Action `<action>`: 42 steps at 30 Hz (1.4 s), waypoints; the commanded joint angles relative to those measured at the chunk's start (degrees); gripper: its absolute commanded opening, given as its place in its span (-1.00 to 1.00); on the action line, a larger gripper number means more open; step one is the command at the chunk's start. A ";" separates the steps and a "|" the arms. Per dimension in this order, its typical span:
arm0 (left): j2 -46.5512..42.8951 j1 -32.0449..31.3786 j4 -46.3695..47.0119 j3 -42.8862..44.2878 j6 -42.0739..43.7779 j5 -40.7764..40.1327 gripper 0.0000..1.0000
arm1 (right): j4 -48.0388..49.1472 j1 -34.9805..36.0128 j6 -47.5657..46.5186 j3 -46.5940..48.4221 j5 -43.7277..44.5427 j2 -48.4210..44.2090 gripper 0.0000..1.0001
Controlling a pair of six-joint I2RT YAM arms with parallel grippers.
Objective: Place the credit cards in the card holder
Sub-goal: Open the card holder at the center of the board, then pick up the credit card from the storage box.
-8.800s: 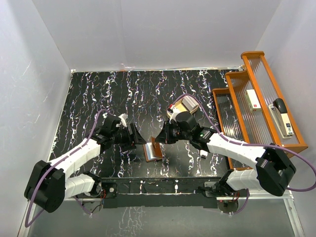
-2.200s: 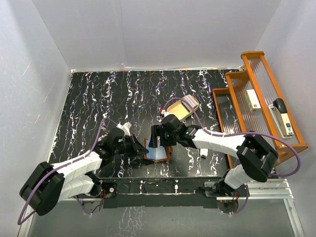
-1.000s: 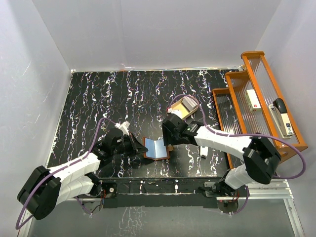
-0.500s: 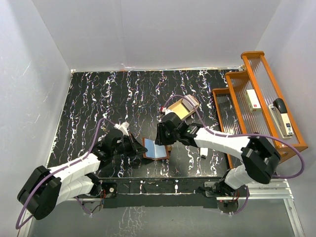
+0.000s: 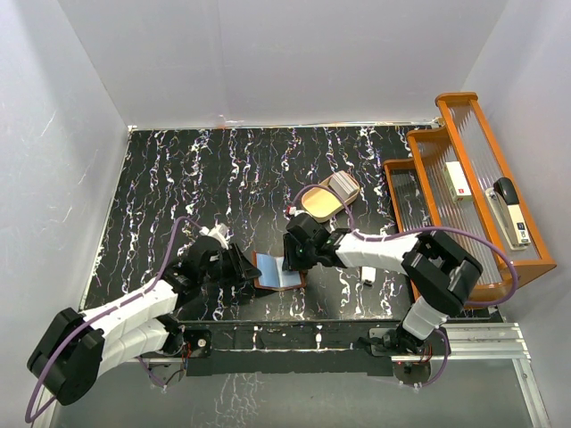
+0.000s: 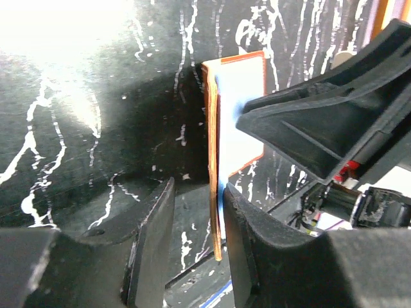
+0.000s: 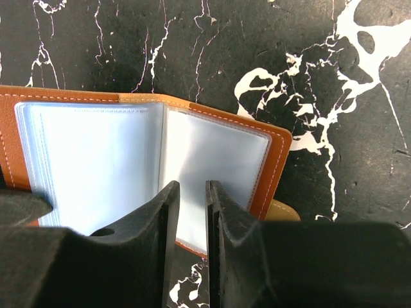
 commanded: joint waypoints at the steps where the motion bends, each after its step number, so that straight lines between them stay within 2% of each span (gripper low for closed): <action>1: -0.95 -0.26 -4.45 0.87 3.10 -3.98 -0.31 | 0.01 0.19 -1.04 -2.21 2.44 -0.85 -0.56; 7: 1.05 -0.25 -3.31 0.35 3.92 -4.01 -0.37 | 1.86 0.19 -0.74 -3.68 0.99 -1.73 -0.58; 12: 1.52 -0.25 -2.45 -0.51 4.11 -4.11 -0.62 | 2.51 0.19 -0.47 -5.07 1.31 -1.55 -0.59; 17: 1.39 -0.25 -1.74 -1.17 4.45 -3.65 -1.00 | 2.09 0.19 -1.04 -5.67 1.78 -2.59 -0.60; 25: 1.52 -0.25 0.56 -0.54 4.93 -0.91 -1.00 | -3.76 0.18 -5.67 2.60 3.08 -5.96 -0.45; 31: 0.69 -0.25 0.23 0.82 4.16 1.75 -1.00 | -8.58 -0.83 -13.32 11.03 8.40 -6.49 -0.30; 36: -1.63 -0.25 -0.82 0.90 3.32 2.40 -1.00 | -12.61 -4.65 -21.39 17.91 15.44 -4.30 -0.24; 42: -2.42 -0.29 -1.55 1.92 3.23 3.37 -1.00 | -14.77 -13.27 -28.24 24.55 22.40 0.10 -0.09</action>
